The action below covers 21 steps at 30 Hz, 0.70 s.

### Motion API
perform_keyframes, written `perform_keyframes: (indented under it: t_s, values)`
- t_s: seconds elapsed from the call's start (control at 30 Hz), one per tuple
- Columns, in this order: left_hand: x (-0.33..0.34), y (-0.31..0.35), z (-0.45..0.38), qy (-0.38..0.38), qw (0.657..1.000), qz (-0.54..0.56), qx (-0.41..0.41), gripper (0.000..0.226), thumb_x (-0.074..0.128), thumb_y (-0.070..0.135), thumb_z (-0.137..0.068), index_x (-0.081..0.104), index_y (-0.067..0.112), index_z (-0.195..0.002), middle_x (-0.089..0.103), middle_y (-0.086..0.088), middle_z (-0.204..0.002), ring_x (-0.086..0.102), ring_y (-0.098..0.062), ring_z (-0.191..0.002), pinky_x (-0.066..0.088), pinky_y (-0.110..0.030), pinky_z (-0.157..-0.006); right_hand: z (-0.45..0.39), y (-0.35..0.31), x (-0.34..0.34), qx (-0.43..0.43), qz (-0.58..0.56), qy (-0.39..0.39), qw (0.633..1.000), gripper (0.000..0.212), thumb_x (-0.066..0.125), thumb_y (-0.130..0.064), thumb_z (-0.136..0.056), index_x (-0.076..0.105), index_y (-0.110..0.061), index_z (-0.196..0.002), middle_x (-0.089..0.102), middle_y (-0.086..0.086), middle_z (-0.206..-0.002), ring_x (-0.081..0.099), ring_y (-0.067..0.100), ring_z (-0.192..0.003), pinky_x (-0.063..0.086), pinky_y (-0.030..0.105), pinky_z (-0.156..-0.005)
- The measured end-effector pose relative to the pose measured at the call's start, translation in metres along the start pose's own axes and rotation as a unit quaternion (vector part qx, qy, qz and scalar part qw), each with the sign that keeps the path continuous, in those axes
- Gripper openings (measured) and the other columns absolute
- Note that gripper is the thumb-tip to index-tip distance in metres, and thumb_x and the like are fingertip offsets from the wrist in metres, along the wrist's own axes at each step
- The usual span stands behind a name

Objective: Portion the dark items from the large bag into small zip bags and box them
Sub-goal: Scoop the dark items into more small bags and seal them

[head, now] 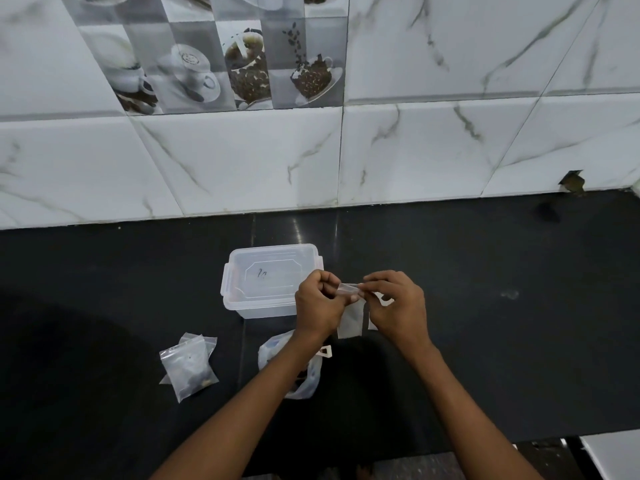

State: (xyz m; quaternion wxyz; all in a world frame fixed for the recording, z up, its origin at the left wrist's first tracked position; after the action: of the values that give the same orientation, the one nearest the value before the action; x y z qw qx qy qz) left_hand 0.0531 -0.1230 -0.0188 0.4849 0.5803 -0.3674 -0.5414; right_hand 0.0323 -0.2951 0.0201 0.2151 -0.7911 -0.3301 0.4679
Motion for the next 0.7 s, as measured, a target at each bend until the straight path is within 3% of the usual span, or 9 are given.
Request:
perform_keyframes:
  t_s: [0.1,0.2,0.27,0.37,0.47,0.6,0.7]
  values:
    - [-0.009,-0.002,0.001,-0.023,1.0,0.01,-0.005,0.034,0.092,0.015,-0.069,0.066,0.017,-0.091,0.072,-0.003,-0.08,0.07,-0.014,-0.073,0.06,-0.027,-0.07,0.001,-0.013,0.002,-0.032,0.022,0.004,0.999,0.013,0.084,-0.003,-0.073,0.079,-0.013,-0.079,0.066,-0.005,-0.086,0.06,0.012,-0.081,0.053,0.032,-0.059]
    - [-0.013,-0.001,0.003,-0.097,0.995,-0.018,0.004,0.04,0.092,0.014,-0.068,0.069,0.019,-0.1,0.074,0.001,-0.093,0.071,-0.013,-0.087,0.062,-0.03,-0.078,0.0,-0.025,0.005,-0.044,0.018,-0.018,0.999,0.015,0.081,-0.001,-0.071,0.073,-0.012,-0.073,0.059,-0.005,-0.081,0.053,0.012,-0.077,0.047,0.031,-0.058]
    - [-0.012,-0.005,0.006,-0.157,0.987,-0.04,-0.014,0.047,0.091,0.013,-0.067,0.069,0.022,-0.108,0.074,0.003,-0.102,0.071,-0.015,-0.096,0.062,-0.036,-0.084,-0.001,-0.028,0.011,-0.015,-0.035,-0.057,0.998,0.02,0.079,0.001,-0.072,0.07,-0.016,-0.073,0.062,-0.009,-0.077,0.055,0.009,-0.071,0.046,0.028,-0.059]
    - [-0.019,-0.01,0.009,-0.179,0.982,-0.056,-0.03,0.035,0.089,0.012,-0.069,0.074,0.018,-0.1,0.076,-0.003,-0.094,0.074,-0.02,-0.091,0.063,-0.045,-0.081,0.001,-0.034,0.028,0.033,-0.109,-0.15,0.982,0.025,0.076,-0.001,-0.081,0.068,-0.024,-0.076,0.067,-0.01,-0.069,0.061,0.01,-0.061,0.049,0.025,-0.058]
    - [-0.028,-0.008,0.013,-0.179,0.98,-0.081,-0.025,0.018,0.083,0.008,-0.076,0.076,0.018,-0.089,0.076,-0.004,-0.085,0.074,-0.016,-0.082,0.064,-0.038,-0.078,0.002,-0.044,0.036,0.021,-0.108,-0.202,0.973,0.021,0.072,-0.008,-0.086,0.066,-0.026,-0.078,0.069,-0.008,-0.071,0.064,0.013,-0.064,0.053,0.033,-0.061]
    - [-0.045,-0.002,0.014,-0.167,0.978,-0.128,-0.003,0.024,0.078,0.001,-0.077,0.07,0.023,-0.077,0.073,0.0,-0.078,0.07,-0.01,-0.074,0.06,-0.031,-0.073,0.003,-0.06,0.042,0.0,-0.085,-0.23,0.97,0.011,0.076,-0.016,-0.084,0.074,-0.026,-0.087,0.072,-0.014,-0.079,0.066,0.007,-0.071,0.048,0.018,-0.065]
    - [-0.051,0.002,0.014,-0.183,0.972,-0.146,0.016,0.024,0.072,-0.003,-0.077,0.071,0.02,-0.081,0.073,0.0,-0.079,0.071,-0.012,-0.077,0.06,-0.029,-0.075,0.003,-0.072,0.05,0.003,-0.094,-0.25,0.964,0.008,0.081,-0.023,-0.079,0.077,-0.029,-0.084,0.071,-0.013,-0.078,0.066,0.008,-0.072,0.051,0.02,-0.065]
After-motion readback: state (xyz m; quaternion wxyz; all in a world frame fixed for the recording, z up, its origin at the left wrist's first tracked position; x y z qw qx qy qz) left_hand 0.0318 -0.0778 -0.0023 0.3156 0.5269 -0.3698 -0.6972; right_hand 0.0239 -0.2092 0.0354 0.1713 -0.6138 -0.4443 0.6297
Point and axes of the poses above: each hand's wrist, its own z-axis away from the middle knuckle, its own x-axis out of the palm, y = z × x, the point moved 8 cm from there along -z, towards the middle knuckle
